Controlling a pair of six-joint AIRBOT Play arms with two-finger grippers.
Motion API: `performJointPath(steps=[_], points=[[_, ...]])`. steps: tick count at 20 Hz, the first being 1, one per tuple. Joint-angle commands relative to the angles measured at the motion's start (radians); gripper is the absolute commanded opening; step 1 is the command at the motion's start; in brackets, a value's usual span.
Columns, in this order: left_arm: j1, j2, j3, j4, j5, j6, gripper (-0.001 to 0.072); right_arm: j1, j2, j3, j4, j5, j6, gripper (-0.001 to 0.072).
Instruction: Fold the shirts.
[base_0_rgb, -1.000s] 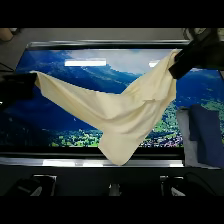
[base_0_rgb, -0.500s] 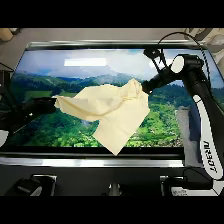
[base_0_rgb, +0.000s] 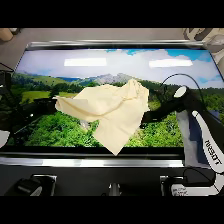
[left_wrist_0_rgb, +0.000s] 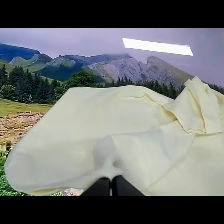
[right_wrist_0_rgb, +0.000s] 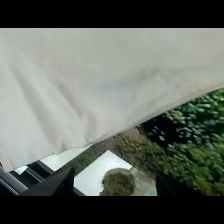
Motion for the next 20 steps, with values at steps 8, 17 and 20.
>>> performJointPath(steps=[8,17,20], points=[[0.000,0.000,0.000,0.001,0.001,0.000,0.0024,0.137,-0.002,-0.175,0.178,-0.295,0.077,0.0437],[0.000,0.045,0.283,0.076,0.008,0.045,0.0024,0.122,0.338,0.277,-0.059,-0.233,-0.195,0.0022],[0.000,0.090,0.555,0.140,0.008,0.043,0.0024,0.122,0.594,0.611,-0.395,-0.504,-0.165,0.0022]])
